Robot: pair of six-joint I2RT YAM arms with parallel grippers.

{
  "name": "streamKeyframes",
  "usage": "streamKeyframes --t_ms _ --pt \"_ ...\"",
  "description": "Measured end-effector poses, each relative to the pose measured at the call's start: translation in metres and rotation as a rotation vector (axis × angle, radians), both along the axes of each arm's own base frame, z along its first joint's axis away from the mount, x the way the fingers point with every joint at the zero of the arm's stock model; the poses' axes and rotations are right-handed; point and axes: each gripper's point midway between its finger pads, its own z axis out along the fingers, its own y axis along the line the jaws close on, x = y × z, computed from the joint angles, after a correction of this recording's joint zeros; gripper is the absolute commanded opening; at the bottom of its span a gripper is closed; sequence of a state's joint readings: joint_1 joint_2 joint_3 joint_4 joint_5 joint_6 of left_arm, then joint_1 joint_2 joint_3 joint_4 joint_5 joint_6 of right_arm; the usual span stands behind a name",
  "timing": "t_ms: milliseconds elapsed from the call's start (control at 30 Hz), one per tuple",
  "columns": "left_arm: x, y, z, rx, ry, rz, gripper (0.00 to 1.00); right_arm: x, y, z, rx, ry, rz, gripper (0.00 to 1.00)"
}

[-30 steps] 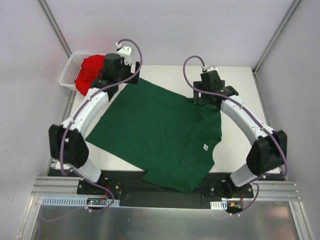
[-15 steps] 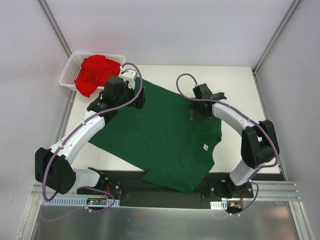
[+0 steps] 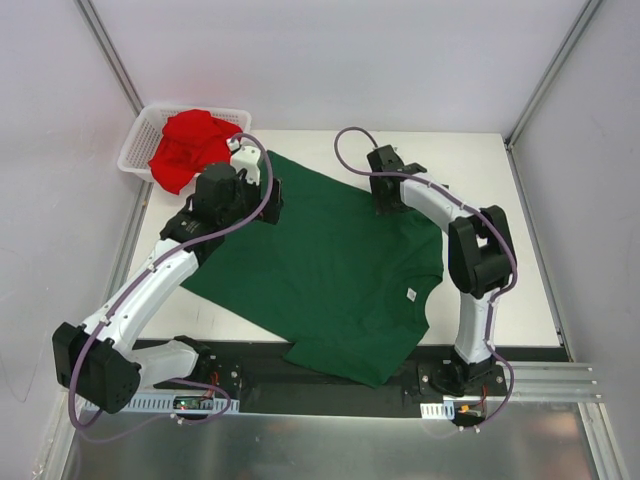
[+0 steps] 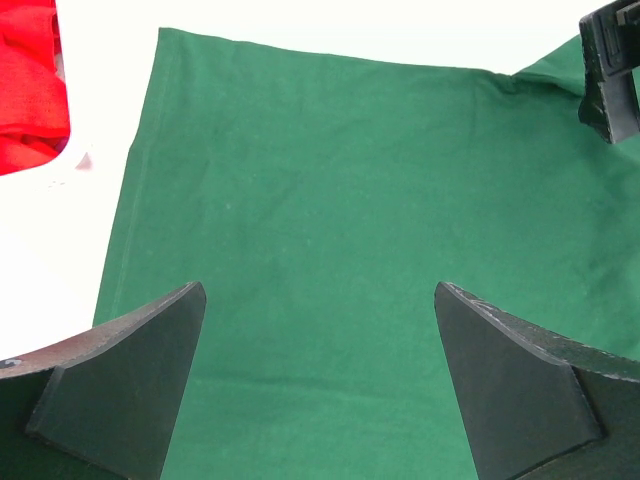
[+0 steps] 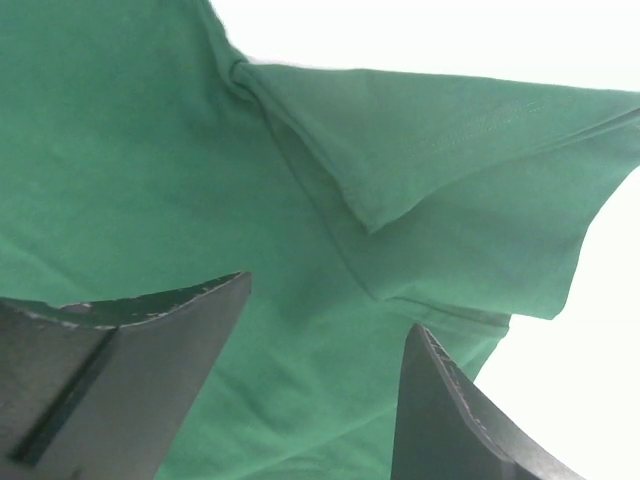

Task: Fold and stack the t-shirts
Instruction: Flatten out the tshirt

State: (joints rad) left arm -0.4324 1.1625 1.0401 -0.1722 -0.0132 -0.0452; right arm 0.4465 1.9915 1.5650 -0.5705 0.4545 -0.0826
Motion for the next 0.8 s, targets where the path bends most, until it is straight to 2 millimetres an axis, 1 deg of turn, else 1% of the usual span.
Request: streamKeyframes --t_ms 200,333,533,633,800 --pt "-0.002 0.004 0.003 0.002 -0.012 0.015 0.99 0.005 -0.015 -0.012 -0.042 0.025 -0.015 0.68" --pt "-0.002 0.006 0.005 0.003 -0.017 0.021 0.99 0.010 -0.028 -0.012 -0.046 0.026 -0.028 0.68" --pt "-0.002 0.006 0.004 0.004 -0.016 0.022 0.99 0.017 -0.041 -0.017 -0.018 0.030 -0.019 0.66" --pt "-0.002 0.006 0.004 0.004 -0.015 0.022 0.99 0.019 -0.041 -0.019 0.002 0.041 0.003 0.66" --pt "-0.002 0.006 0.004 0.005 -0.016 0.023 0.99 0.021 -0.030 -0.021 0.048 0.047 0.064 0.66"
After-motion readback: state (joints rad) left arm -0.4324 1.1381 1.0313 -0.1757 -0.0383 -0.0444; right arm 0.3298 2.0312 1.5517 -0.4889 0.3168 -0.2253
